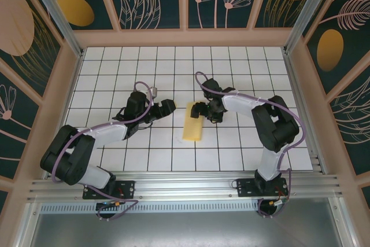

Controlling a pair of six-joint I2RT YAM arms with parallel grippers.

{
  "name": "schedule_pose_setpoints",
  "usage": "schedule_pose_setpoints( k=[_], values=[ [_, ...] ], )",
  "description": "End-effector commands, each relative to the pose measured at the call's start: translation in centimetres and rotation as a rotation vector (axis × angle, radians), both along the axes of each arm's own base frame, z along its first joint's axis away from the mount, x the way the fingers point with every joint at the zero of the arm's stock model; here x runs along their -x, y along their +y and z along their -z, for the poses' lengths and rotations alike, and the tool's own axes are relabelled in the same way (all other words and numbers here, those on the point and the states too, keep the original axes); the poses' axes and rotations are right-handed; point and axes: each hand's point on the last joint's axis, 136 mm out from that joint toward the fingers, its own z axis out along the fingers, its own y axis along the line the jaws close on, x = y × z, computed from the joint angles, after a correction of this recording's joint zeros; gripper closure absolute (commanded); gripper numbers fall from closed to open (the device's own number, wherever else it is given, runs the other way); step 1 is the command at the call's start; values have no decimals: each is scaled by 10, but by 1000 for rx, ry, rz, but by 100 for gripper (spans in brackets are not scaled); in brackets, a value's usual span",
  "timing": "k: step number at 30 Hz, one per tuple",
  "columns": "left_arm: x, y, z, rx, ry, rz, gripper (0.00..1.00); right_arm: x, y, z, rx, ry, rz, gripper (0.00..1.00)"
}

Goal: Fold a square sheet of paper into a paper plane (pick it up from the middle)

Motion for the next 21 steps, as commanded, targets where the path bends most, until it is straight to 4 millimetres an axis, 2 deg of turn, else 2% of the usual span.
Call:
schedule_pose_setpoints(
  k=[1, 11, 21],
  values=[
    [-4, -6, -8, -2, -32, 22, 20, 17, -5, 38, 62, 90, -7, 12],
    [-4, -6, -7, -1, -29, 24, 20, 21, -15, 50, 131, 113, -4, 8],
    [-3, -8, -8, 5, -29, 36, 23, 24, -24, 58, 173, 116, -6, 11]
  ],
)
